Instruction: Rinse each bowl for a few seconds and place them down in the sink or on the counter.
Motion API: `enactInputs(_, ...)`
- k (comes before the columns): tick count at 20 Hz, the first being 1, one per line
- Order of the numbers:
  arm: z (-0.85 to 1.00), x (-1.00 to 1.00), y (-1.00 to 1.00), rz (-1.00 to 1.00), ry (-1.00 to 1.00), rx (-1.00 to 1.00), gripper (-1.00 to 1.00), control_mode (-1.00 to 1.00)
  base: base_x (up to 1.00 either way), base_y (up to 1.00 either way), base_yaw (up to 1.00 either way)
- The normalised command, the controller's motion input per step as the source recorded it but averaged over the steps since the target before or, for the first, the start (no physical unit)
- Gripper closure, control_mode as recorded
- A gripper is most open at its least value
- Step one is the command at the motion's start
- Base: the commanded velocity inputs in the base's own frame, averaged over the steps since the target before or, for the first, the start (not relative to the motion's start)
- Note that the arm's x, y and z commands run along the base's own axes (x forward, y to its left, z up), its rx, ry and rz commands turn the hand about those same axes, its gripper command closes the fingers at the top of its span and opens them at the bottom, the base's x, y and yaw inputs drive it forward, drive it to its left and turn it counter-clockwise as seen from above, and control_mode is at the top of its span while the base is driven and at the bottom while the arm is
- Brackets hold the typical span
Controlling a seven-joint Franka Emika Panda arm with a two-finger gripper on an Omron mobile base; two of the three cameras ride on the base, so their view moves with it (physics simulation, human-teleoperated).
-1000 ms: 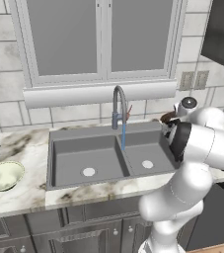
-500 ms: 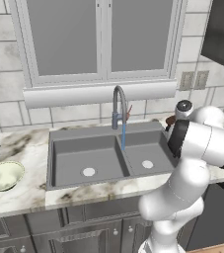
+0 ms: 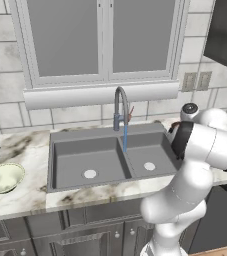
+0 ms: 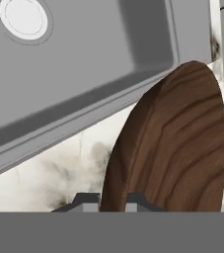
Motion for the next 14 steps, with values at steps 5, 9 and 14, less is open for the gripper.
enactInputs(5,-0.03,-0.06,-0.20,-0.06,0.04,0.12,1.00,-1.00,0.00,0.00,0.00)
enactInputs(9,-0.04,0.00,-0.27,-0.03,0.01,0.09,1.00,-1.00,0.00,0.00,0.00)
enactInputs(14,-0.13,-0.04,-0.23,-0.01,0.00,0.08,1.00,-1.00,0.00,0.00,0.00)
